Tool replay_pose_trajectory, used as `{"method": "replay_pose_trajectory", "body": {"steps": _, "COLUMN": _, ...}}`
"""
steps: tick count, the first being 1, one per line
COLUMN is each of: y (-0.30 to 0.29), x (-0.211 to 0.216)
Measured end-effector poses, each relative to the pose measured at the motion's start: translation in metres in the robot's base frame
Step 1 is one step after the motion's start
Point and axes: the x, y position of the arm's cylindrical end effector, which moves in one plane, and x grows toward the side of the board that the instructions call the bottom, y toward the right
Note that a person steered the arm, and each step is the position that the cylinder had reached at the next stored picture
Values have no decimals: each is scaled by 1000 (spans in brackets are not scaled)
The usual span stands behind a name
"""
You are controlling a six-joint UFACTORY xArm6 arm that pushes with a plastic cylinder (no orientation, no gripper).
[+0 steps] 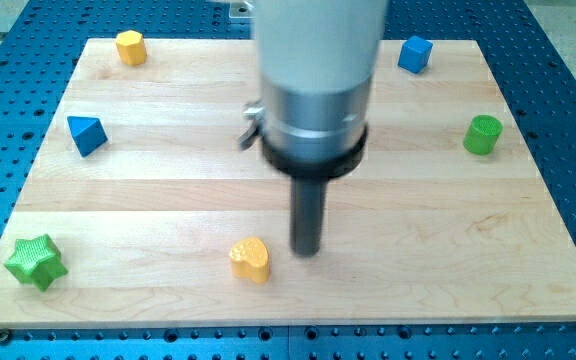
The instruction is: Place the red star to the bottom right of the board
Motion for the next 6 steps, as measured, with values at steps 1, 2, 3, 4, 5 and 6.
{"method": "replay_pose_trajectory", "body": {"steps": 1, "y": -54, "x": -74}}
{"method": "replay_pose_trajectory", "body": {"steps": 2, "y": -79, "x": -128}}
{"method": "replay_pose_trajectory", "body": {"steps": 3, "y": 5, "x": -178}}
{"method": "replay_pose_trajectory", "body": {"steps": 4, "y": 68, "x": -134}}
{"method": "replay_pose_trajectory", "body": {"steps": 5, "y": 52, "x": -172}}
{"method": "replay_pose_trajectory", "body": {"steps": 6, "y": 26, "x": -211}}
